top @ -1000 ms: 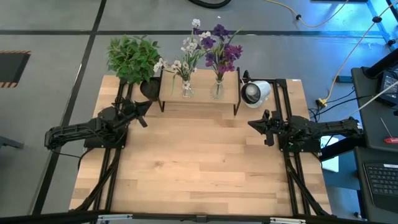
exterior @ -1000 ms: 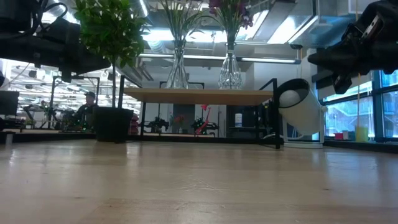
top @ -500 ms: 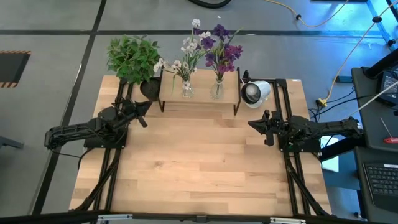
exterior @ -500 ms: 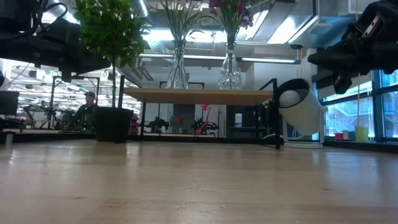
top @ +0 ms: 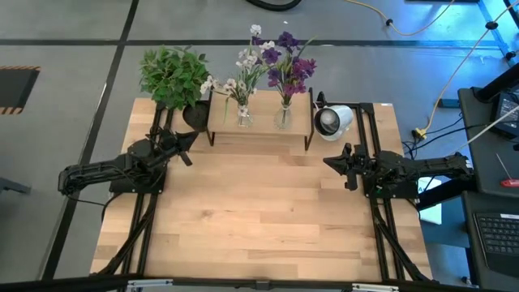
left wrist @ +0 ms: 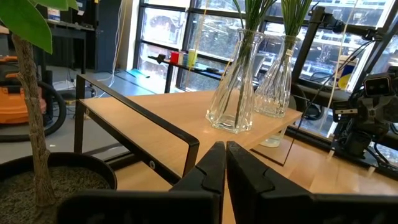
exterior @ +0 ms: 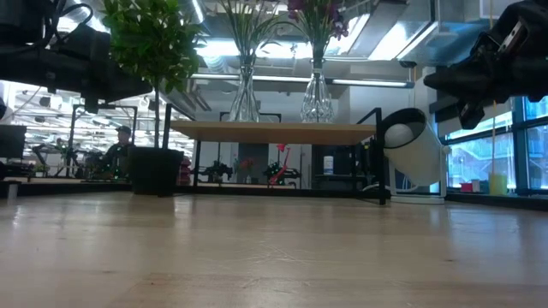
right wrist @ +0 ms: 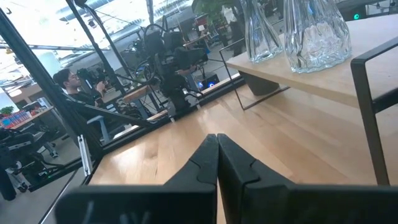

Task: Pick and place flowers into a vace then onto a shelf
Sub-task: Return to Home Position

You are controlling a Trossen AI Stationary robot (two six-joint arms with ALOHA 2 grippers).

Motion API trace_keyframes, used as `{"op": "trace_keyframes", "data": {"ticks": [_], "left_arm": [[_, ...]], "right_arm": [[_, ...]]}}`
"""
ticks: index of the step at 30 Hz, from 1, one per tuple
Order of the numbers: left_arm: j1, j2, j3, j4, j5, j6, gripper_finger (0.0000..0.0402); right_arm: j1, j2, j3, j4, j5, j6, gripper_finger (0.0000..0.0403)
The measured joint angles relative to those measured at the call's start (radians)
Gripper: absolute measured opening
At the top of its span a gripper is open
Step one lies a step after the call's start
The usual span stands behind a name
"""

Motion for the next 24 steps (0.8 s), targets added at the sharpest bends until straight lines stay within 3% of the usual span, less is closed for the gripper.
{"op": "trace_keyframes", "data": {"ticks": [24], "left_arm": [[0.000, 0.000, 0.000, 0.000, 0.000, 0.000, 0.0010]], "right_arm": [[0.000, 0.000, 0.000, 0.000, 0.000, 0.000, 0.0003]]}}
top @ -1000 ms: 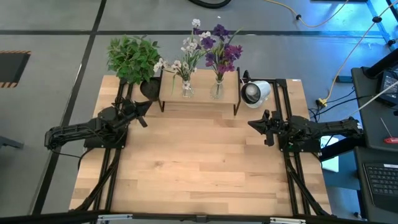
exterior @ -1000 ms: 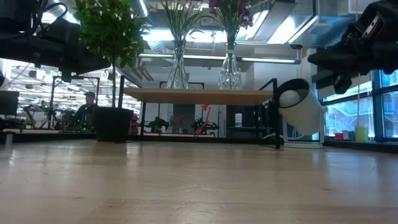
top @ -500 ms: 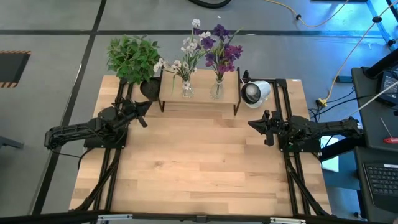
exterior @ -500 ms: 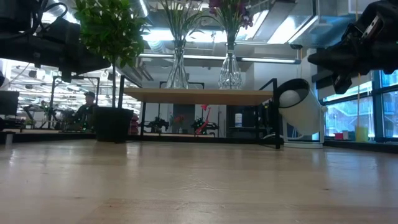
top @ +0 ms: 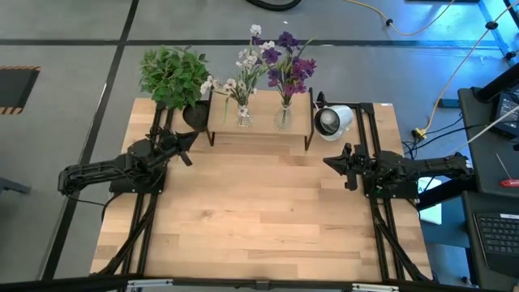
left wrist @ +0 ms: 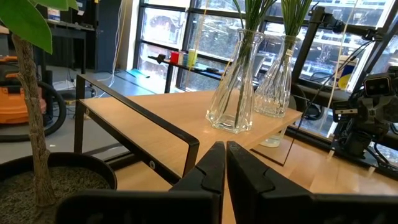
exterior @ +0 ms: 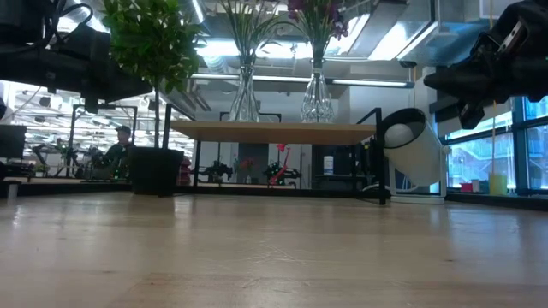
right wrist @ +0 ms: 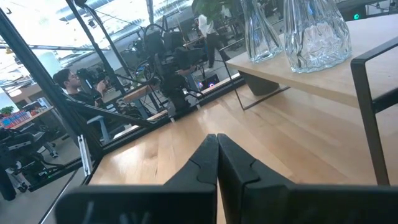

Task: Pick and place flowers into a vace then onto a shelf
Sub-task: Return to Home Position

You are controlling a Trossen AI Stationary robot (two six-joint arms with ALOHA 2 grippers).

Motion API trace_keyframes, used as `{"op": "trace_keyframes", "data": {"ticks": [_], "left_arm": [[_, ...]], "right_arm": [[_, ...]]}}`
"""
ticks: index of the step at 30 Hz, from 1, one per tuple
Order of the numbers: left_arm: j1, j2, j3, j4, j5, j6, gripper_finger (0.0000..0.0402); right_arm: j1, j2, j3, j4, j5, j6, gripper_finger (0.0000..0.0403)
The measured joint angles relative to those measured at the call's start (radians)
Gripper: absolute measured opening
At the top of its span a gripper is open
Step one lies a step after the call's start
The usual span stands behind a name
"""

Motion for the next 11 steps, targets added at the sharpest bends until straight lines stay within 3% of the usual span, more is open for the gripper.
{"op": "trace_keyframes", "data": {"ticks": [11], "left_arm": [[0.000, 0.000, 0.000, 0.000, 0.000, 0.000, 0.0012]], "right_arm": [[0.000, 0.000, 0.000, 0.000, 0.000, 0.000, 0.0003]]}}
